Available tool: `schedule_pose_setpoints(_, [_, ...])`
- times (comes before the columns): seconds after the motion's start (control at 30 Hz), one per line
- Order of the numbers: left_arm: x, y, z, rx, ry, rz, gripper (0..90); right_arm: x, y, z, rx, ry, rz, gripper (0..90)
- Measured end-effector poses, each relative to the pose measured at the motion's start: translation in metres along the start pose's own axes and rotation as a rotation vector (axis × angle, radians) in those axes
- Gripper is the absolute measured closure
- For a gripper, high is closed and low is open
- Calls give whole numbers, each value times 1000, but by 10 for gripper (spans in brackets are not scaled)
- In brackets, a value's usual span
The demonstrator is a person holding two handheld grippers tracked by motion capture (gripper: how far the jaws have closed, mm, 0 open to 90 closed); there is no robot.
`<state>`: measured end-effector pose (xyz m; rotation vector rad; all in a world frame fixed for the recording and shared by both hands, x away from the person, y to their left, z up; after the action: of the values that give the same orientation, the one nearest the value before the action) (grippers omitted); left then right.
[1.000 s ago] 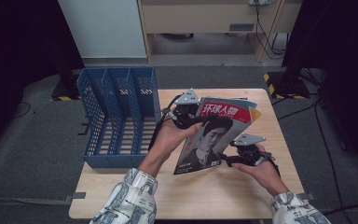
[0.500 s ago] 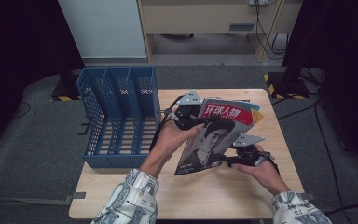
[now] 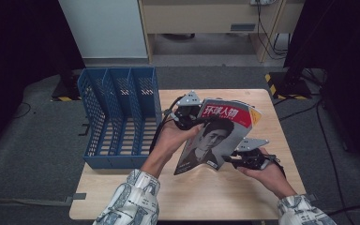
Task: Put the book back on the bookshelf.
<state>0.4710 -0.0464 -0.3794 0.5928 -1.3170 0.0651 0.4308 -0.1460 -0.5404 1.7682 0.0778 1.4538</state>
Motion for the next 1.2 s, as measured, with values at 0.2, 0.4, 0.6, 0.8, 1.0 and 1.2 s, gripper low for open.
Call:
schedule_pose_setpoints(0.2, [-1,1,0,-9,14,19,865,3,-4,0,-4,-17,-3,586])
schedule_pose_setpoints(0.4, [-3,2,0,-12,14,22,864,4,-3,1,-2,-11,-3,721])
schedule_pose_setpoints(0.6, [-2,3,0,-18,20,41,863,5,1,2,-2,-29,-2,797])
schedule_pose_setpoints(0.8, [-2,5,0,-23,19,56,863,6,7,3,-3,-15,-15,823])
schedule_pose_setpoints(1.0, [0,7,-2,-2,6,67,863,7,11,3,-13,-6,-26,827])
schedule_pose_setpoints(1.2, [1,5,-1,-16,5,86,862,7,17,5,-26,4,-38,831])
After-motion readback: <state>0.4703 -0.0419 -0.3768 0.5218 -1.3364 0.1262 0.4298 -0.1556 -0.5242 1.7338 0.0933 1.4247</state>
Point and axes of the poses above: each handheld gripper's, and its own axes: y roughly backward along the jaws, x roughly out of its top, z roughly to its right, the point moved 10 cm from there along -y, roughly forward along the jaws, and after that the axes turned 1 degree about x, right-handed, at the moved point
